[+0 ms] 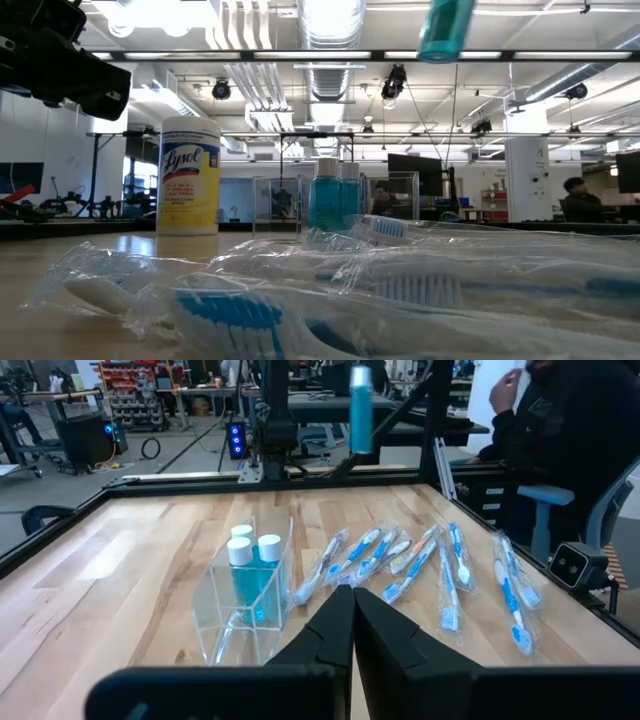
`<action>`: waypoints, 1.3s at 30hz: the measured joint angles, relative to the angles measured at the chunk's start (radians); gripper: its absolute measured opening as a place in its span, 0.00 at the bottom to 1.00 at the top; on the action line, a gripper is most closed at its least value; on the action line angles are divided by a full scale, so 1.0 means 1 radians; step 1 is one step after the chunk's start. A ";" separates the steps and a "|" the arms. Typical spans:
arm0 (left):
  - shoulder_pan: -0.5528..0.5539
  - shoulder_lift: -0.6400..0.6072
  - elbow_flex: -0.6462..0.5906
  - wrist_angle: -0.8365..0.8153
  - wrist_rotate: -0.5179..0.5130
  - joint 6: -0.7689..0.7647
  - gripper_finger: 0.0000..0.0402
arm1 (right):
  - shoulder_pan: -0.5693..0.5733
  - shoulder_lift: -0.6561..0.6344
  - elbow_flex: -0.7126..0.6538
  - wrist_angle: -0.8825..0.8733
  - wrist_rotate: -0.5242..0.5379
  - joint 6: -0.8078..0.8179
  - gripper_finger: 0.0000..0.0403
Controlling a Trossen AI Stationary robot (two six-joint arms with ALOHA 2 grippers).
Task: Pick & Place toothbrushing station
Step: Put the blue mouthwash bottle into the middle compartment of the transparent organizer
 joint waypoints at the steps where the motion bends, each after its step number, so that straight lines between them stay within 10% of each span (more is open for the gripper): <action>1: 0.000 0.000 0.000 0.000 0.000 0.000 0.03 | -0.021 0.000 0.013 -0.007 0.000 -0.044 0.22; 18: 0.000 0.000 0.000 0.000 0.000 -0.018 0.04 | -0.260 0.005 0.032 0.095 -0.037 -0.742 0.22; 39: 0.000 0.000 0.000 0.000 -0.001 -0.012 0.03 | -0.296 0.005 -0.097 0.169 -0.026 -1.090 0.22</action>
